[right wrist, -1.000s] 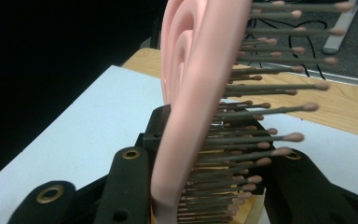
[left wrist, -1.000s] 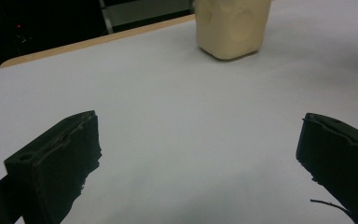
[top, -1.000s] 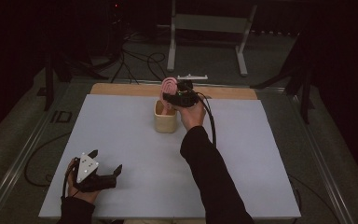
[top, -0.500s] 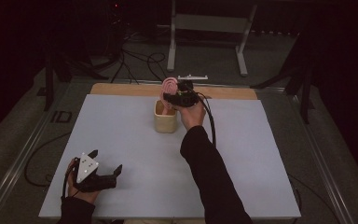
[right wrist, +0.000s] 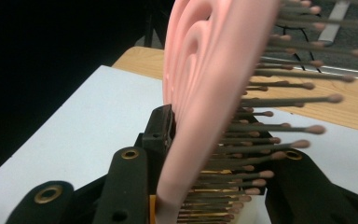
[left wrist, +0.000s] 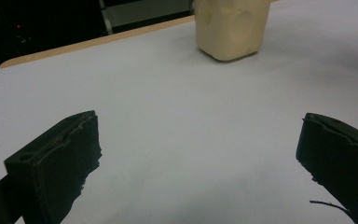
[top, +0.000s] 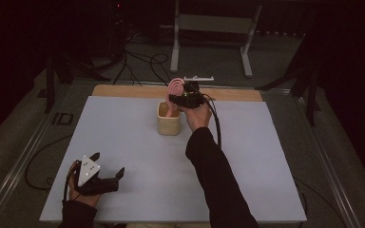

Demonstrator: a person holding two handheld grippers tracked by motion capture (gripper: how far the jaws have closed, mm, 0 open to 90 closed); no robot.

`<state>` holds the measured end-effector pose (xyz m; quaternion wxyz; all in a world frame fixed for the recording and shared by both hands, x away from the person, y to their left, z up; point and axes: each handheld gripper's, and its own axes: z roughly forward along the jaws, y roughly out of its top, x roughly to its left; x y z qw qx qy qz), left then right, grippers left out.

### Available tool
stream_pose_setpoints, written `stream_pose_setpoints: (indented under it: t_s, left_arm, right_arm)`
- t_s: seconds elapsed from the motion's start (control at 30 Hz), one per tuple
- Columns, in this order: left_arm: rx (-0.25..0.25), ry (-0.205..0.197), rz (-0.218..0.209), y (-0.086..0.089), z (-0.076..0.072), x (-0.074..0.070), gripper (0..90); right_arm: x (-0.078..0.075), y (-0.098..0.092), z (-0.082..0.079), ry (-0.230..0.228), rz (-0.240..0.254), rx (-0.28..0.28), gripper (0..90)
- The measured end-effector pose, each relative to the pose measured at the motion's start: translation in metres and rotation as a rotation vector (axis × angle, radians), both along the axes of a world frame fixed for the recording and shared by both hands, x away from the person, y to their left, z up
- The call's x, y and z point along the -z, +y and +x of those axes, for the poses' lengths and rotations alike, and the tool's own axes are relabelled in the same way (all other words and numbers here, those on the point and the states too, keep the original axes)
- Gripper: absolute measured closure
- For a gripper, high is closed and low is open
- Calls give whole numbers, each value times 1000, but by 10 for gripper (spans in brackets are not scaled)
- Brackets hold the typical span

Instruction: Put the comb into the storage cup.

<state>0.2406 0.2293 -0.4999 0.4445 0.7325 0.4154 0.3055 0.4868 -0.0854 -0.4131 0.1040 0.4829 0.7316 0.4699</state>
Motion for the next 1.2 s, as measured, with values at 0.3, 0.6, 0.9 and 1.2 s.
stream_pose_setpoints:
  t_s: [0.3, 0.6, 0.9, 1.2]
  left_arm:
    - [2, 0, -5, 0, 0, 0, 4]
    - [2, 0, -5, -1, 0, 1, 4]
    - [3, 1, -2, 0, 0, 1, 4]
    - [5, 3, 1, -1, 0, 0, 4]
  right_arm:
    - [2, -1, 2, -3, -18, 24, 609]
    - [4, -7, 4, 5, -33, 41, 504]
    - [4, -17, -3, -3, -3, 15, 430]
    - [-2, -27, -16, -36, 13, -30, 397]
